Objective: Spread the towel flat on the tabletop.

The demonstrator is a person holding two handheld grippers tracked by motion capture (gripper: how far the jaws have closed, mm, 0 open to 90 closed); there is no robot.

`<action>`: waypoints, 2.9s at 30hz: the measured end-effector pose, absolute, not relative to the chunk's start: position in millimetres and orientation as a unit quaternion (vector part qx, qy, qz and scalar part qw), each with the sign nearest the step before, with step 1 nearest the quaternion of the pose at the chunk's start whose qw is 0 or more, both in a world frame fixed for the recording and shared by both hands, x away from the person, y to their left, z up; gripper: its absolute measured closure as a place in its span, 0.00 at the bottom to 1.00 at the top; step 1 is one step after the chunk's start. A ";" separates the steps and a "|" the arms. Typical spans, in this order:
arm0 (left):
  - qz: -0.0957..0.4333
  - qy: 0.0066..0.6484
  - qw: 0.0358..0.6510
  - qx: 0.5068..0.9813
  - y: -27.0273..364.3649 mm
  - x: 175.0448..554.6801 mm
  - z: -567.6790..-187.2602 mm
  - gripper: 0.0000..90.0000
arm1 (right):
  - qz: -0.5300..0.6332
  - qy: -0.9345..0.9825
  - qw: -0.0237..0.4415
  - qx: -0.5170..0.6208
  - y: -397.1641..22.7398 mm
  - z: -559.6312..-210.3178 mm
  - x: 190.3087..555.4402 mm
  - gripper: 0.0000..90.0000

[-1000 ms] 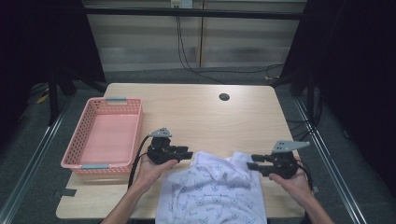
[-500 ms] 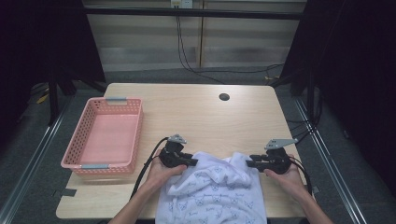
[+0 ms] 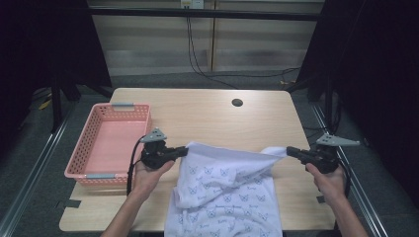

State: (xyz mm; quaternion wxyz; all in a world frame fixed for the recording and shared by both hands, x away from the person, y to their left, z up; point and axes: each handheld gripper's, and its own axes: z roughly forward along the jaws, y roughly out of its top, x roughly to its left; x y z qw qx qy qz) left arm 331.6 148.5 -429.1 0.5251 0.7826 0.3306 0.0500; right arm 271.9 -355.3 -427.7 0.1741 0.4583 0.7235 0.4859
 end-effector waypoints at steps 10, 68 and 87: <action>0.108 0.314 0.563 0.757 149.8 352.1 -362.1 0.97 | 0.536 0.685 0.237 0.432 -348.9 -361.7 279.1 1.00; 0.036 0.310 0.372 0.874 155.7 270.0 -494.4 0.79 | 0.344 0.828 0.090 0.433 -309.2 -494.0 241.8 0.68; -0.026 0.306 0.383 0.871 163.6 246.2 -491.7 0.62 | 0.331 0.852 0.054 0.401 -310.8 -488.3 214.6 0.65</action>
